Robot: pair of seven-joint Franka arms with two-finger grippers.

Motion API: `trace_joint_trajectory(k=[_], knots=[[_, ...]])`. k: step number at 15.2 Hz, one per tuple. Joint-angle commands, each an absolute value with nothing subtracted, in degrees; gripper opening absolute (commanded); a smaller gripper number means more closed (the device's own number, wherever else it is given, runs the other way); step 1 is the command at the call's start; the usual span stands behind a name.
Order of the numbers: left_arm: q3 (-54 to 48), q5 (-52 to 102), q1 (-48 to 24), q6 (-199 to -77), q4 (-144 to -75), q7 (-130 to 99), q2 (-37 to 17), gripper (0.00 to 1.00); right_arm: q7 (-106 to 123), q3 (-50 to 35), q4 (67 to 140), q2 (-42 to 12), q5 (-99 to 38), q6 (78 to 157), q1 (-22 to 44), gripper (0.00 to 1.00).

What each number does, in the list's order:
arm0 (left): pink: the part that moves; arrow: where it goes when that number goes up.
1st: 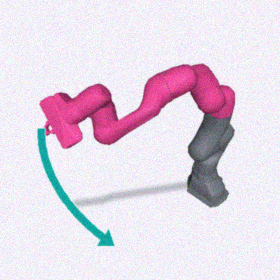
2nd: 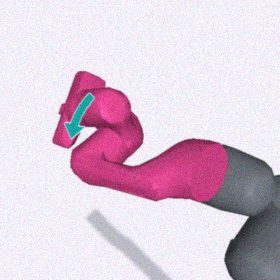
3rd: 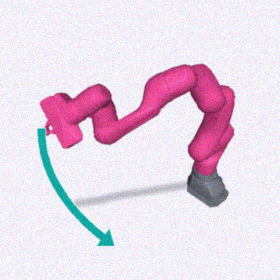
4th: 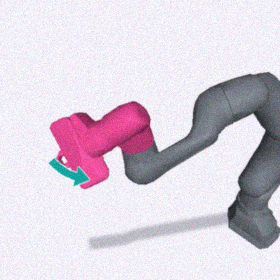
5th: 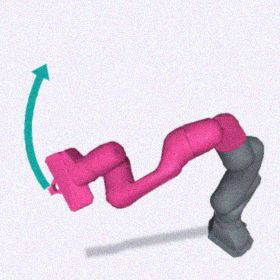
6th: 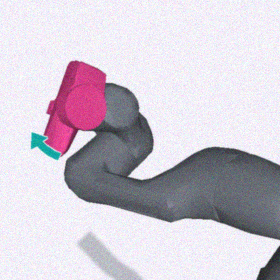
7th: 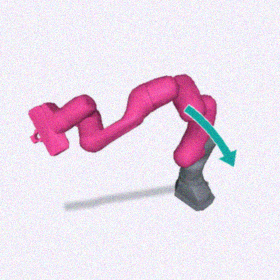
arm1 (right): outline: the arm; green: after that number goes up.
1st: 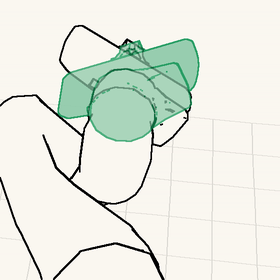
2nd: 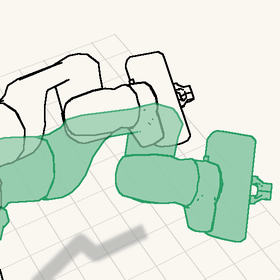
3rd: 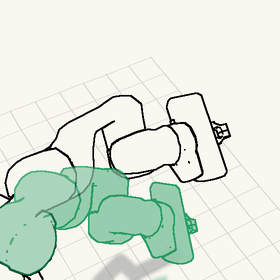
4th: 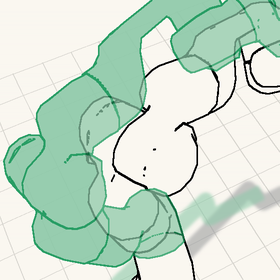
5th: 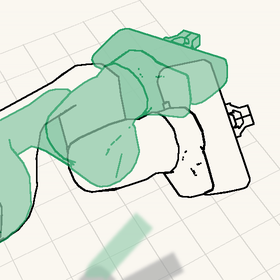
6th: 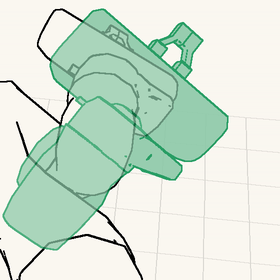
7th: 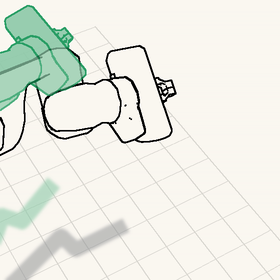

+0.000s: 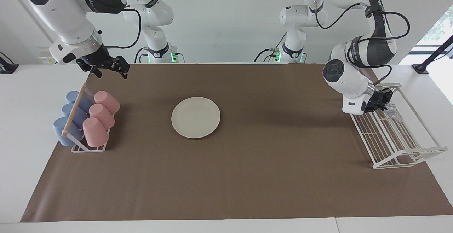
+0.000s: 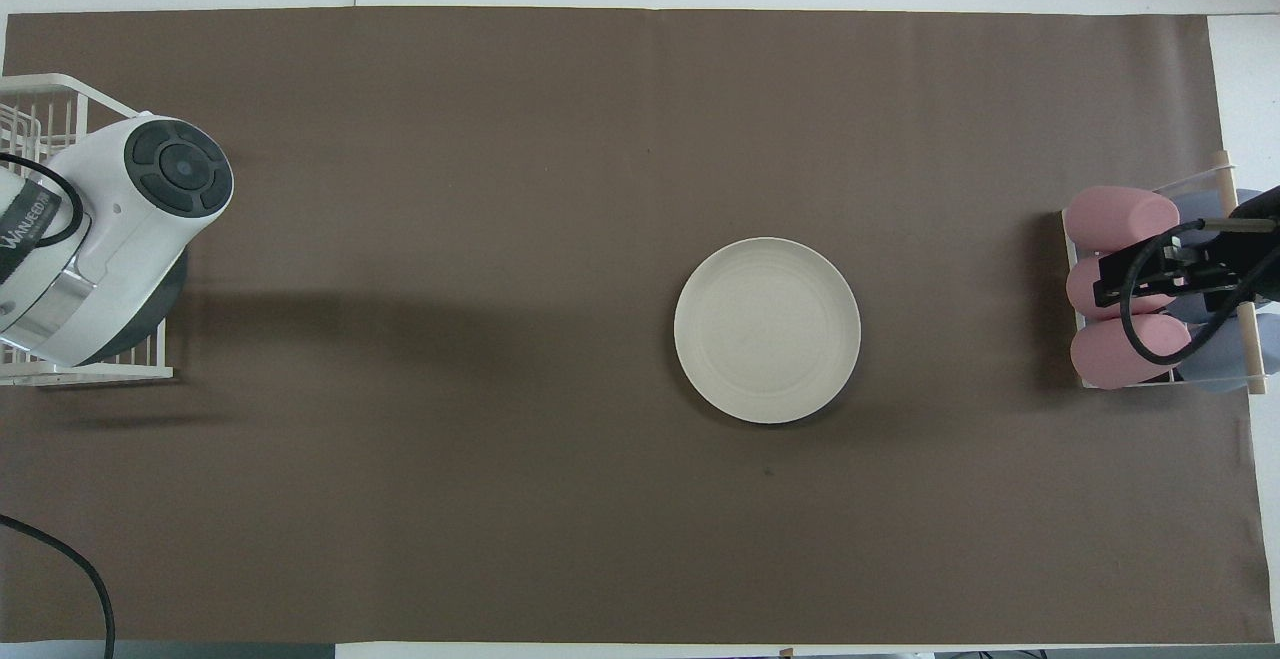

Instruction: Wipe plate with sponge

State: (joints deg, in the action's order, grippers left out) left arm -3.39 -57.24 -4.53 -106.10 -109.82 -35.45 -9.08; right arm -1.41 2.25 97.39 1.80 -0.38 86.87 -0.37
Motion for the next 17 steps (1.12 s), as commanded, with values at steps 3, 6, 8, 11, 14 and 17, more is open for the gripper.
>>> trace_joint_trajectory(k=[3, 6, 8, 11, 14, 17], knots=[[-3.34, -55.99, -4.92, -107.31, -110.74, -38.93, -8.70, 0.00, -2.28, 1.67, 98.79, 3.16, 0.88, 87.36, -0.88, 1.00], [-3.25, -54.67, -4.92, -108.72, -110.65, -39.02, -9.14, 0.00, -2.29, 1.67, 98.88, 3.16, 0.88, 87.36, -0.88, 1.00], [-3.25, -54.67, -4.92, -108.81, -110.57, -39.02, -9.14, 0.00, -2.20, 1.67, 98.88, 3.16, 0.88, 87.36, -0.88, 1.00], [-3.34, -54.58, -5.01, -108.72, -110.30, -39.02, -9.23, 0.02, -2.20, 1.67, 98.88, 3.16, 0.88, 87.36, -0.88, 1.00], [-3.25, -54.41, -4.92, -108.81, -110.04, -38.94, -9.32, 0.22, -2.20, 1.67, 98.88, 3.16, 0.88, 87.36, -0.88, 1.00], [-3.25, -53.96, -4.92, -108.81, -109.78, -38.94, -9.40, 0.46, -2.20, 1.67, 98.79, 3.16, 0.88, 87.36, -0.88, 1.00]])
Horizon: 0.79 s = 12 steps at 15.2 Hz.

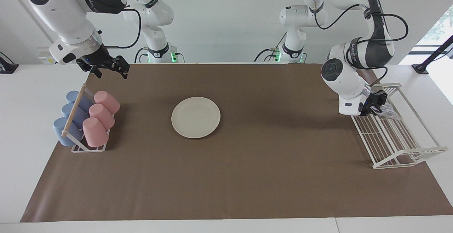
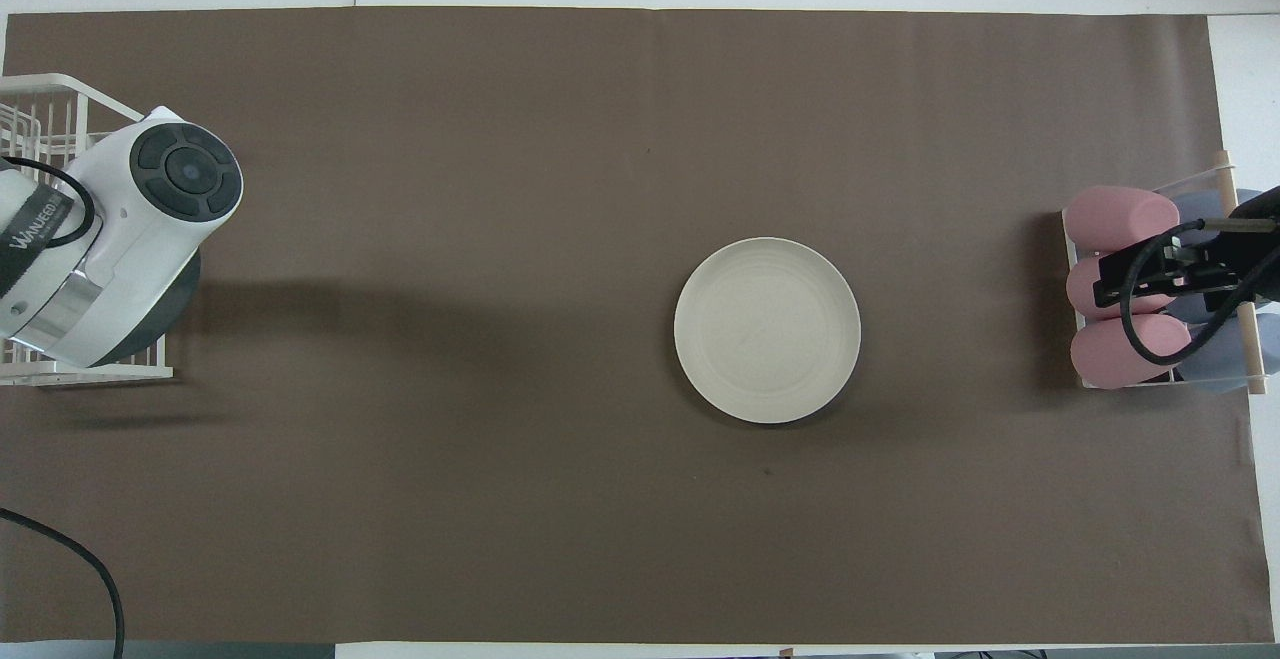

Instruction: Wipe plate with sponge

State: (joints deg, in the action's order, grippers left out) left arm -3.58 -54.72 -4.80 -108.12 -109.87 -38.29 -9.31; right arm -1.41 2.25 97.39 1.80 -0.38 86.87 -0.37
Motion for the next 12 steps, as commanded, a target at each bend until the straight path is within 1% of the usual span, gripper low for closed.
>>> trace_joint_trajectory(k=[1, 4, 5, 8, 9, 10, 11, 12], knots=[[-3.25, -53.96, -5.01, -108.81, -109.78, -38.94, -9.40, 0.52, -2.28, 1.67, 98.88, 3.16, 0.88, 87.36, -0.88, 1.00], [-3.25, -53.96, -5.01, -108.72, -109.69, -38.94, -9.49, 0.60, -2.20, 1.67, 98.88, 3.16, 0.88, 87.36, -0.88, 1.00], [-3.25, -53.96, -5.18, -108.63, -109.60, -38.94, -9.49, 0.68, -2.20, 1.67, 98.88, 3.16, 0.88, 87.36, -0.88, 1.00], [-3.34, -52.48, -5.54, -108.54, -109.07, -38.85, -9.41, 0.80, -2.20, 1.67, 98.79, 3.16, 0.88, 87.36, -0.97, 1.00], [-3.25, -50.82, -5.54, -108.46, -108.20, -38.76, -9.40, 0.86, -2.20, 1.67, 98.79, 3.16, 0.88, 87.36, -0.88, 1.00], [-3.25, -48.89, -5.89, -108.20, -107.32, -38.76, -9.40, 0.95, -2.20, 1.67, 98.88, 3.16, 0.88, 87.36, -0.88, 1.00], [-3.34, -47.21, -6.50, -107.93, -106.44, -38.50, -9.40, 1.00, -2.20, 1.67, 98.79, 3.16, 0.88, 87.36, -0.97, 1.00], [-3.25, -44.94, -6.85, -107.67, -105.39, -38.41, -9.40, 1.00, -2.20, 1.67, 98.88, 3.16, 0.88, 87.36, -0.88, 1.00]])
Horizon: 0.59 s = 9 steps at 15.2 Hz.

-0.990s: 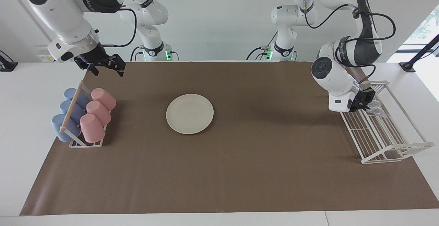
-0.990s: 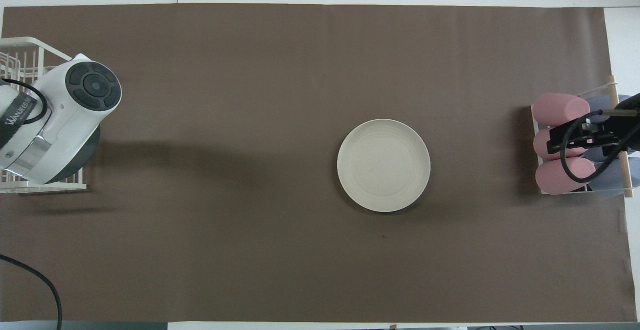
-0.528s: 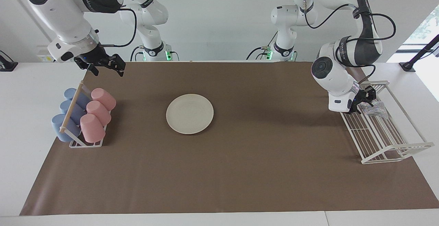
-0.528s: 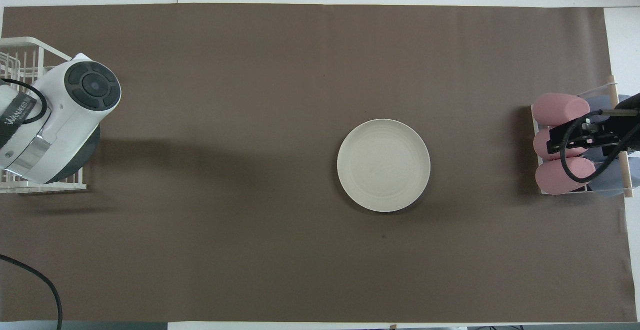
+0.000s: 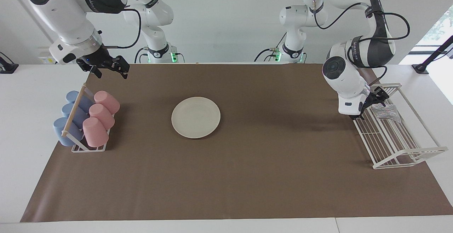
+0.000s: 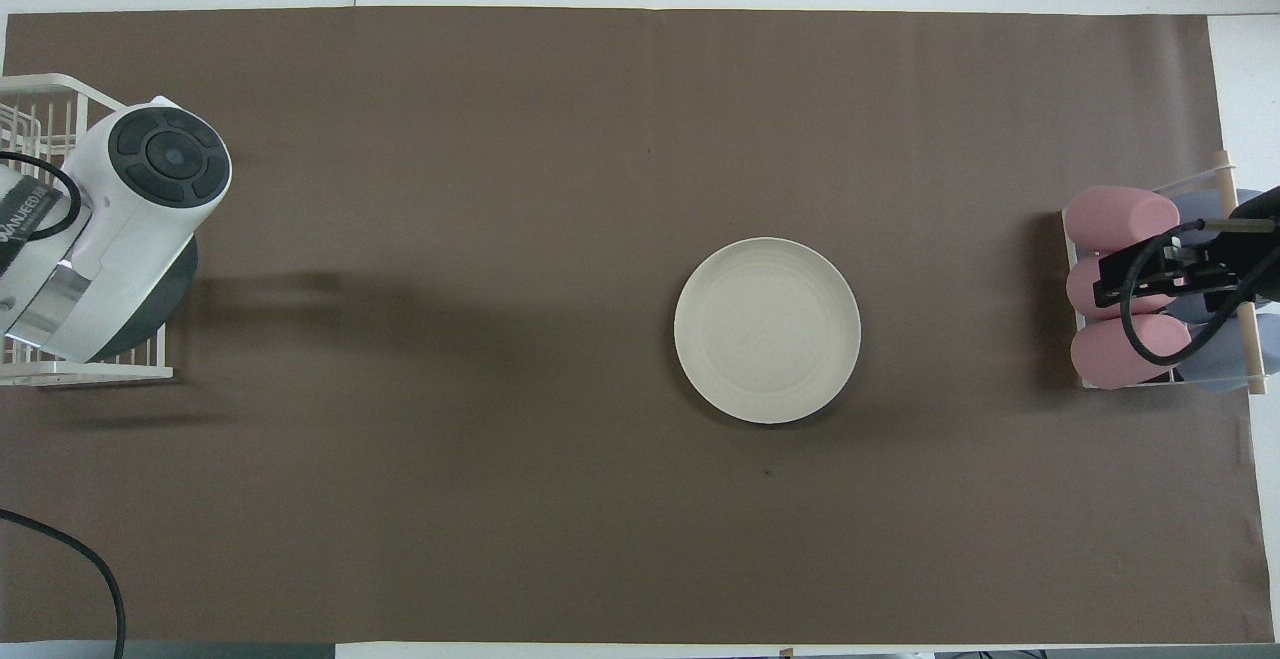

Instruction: Wipe plate with sponge

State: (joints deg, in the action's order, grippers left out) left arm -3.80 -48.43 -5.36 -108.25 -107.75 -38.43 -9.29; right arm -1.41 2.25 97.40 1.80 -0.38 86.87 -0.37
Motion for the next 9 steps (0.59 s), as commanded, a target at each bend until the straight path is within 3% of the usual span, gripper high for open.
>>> trace_joint_trajectory(k=[1, 5, 9], knots=[[-3.25, -42.48, -6.86, -106.97, -104.08, -38.41, -9.40, 1.00, -2.20, 1.67, 98.88, 3.16, 0.88, 87.36, -0.97, 1.00], [-3.34, -30.54, -7.47, -104.15, -98.89, -38.15, -8.44, 1.00, -2.20, 1.67, 98.88, 3.16, 0.88, 87.36, -0.88, 1.00], [-2.73, -13.75, -5.46, -102.40, -96.94, -32.46, -3.27, 1.00, -2.20, 1.67, 98.79, 3.16, 0.88, 87.36, -0.88, 1.00]])
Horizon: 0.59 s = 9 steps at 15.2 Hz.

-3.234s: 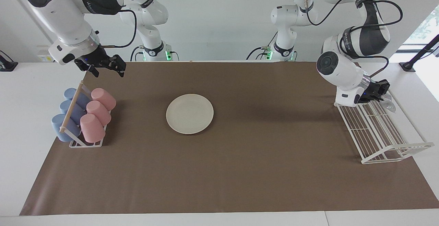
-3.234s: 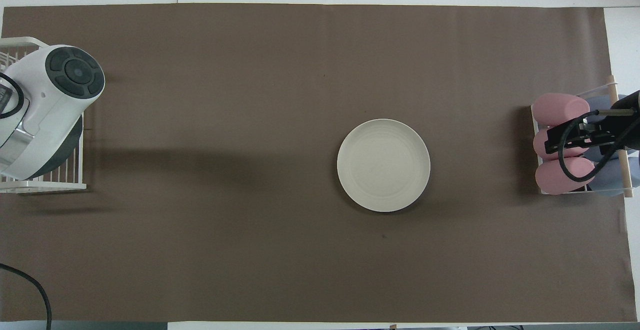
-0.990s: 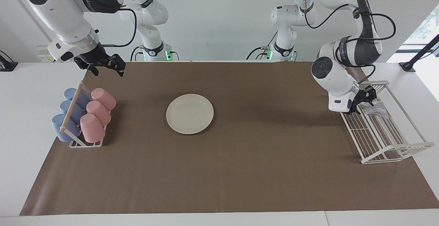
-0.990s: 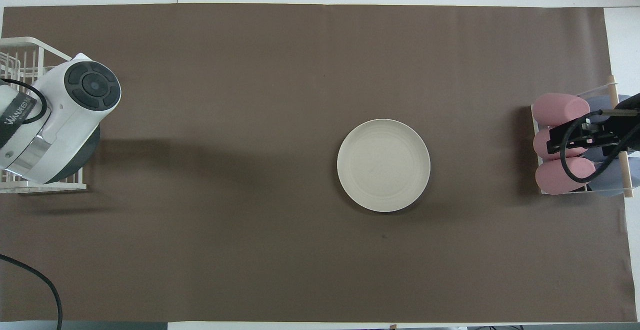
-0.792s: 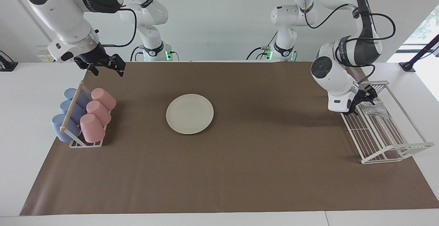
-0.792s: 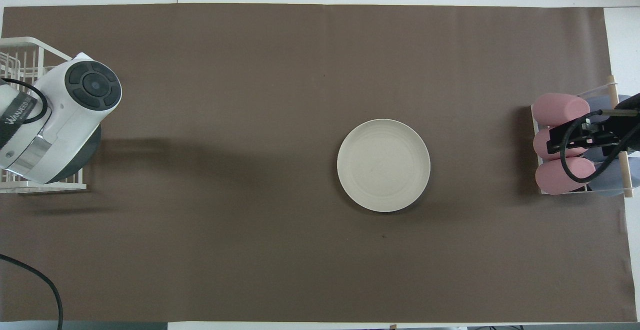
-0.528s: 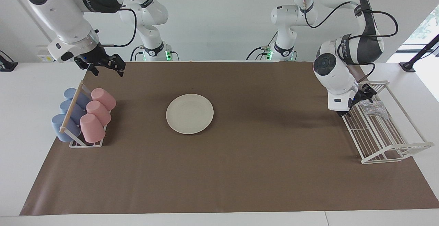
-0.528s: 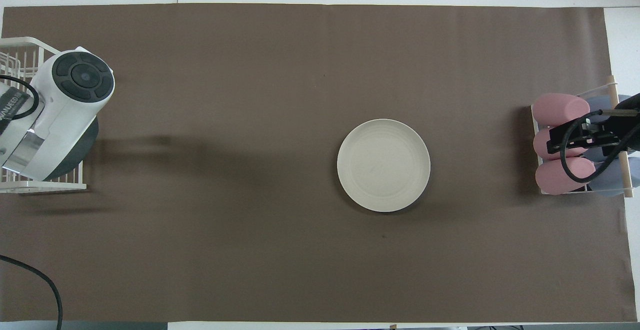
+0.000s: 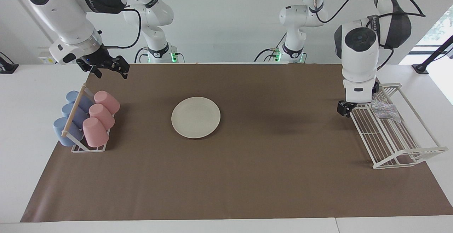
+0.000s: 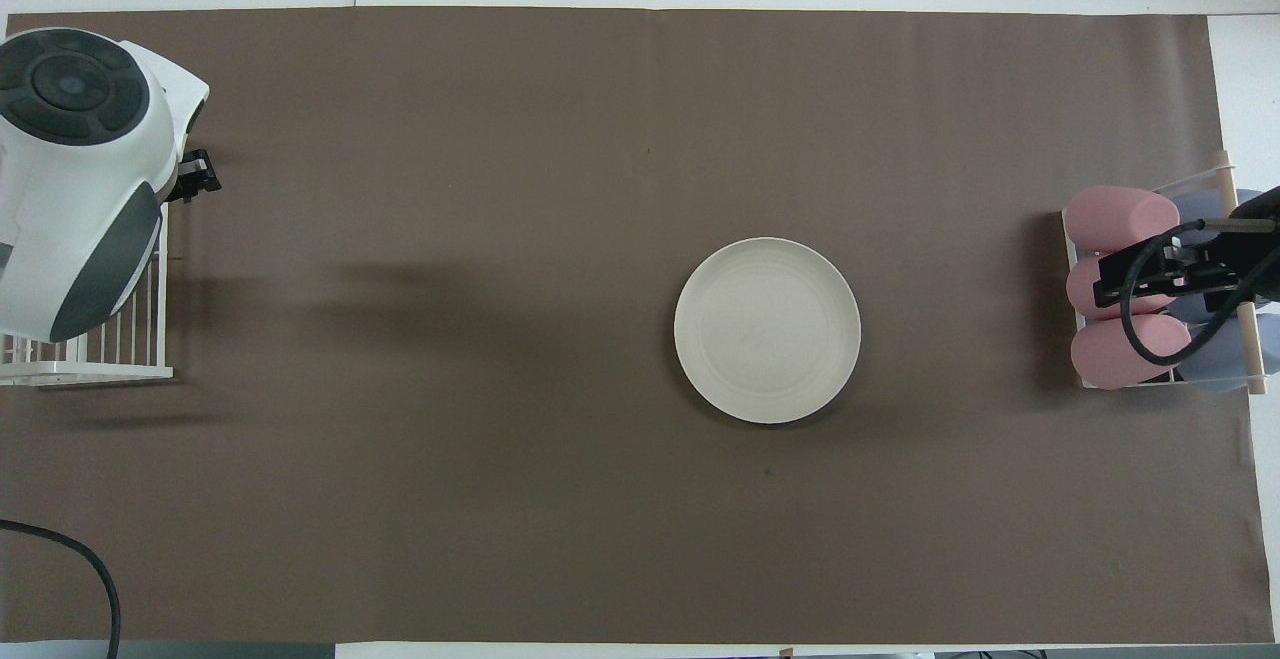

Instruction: Wipe plate with sponge

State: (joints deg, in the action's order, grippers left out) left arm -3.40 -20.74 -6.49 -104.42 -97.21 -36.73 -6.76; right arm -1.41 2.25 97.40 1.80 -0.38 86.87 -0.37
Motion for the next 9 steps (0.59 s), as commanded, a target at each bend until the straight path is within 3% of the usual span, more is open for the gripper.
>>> trace_joint_trajectory(k=[1, 9], knots=[[-2.55, -11.01, -4.84, -101.17, -96.68, -29.91, -2.29, 1.00, -2.20, 1.67, 98.88, 3.16, 0.88, 87.36, -0.88, 1.00], [-2.37, -1.59, -4.13, -85.71, -89.21, -13.11, 1.40, 1.00, -2.20, 1.67, 98.88, 3.16, 0.88, 87.36, -0.88, 1.00]])
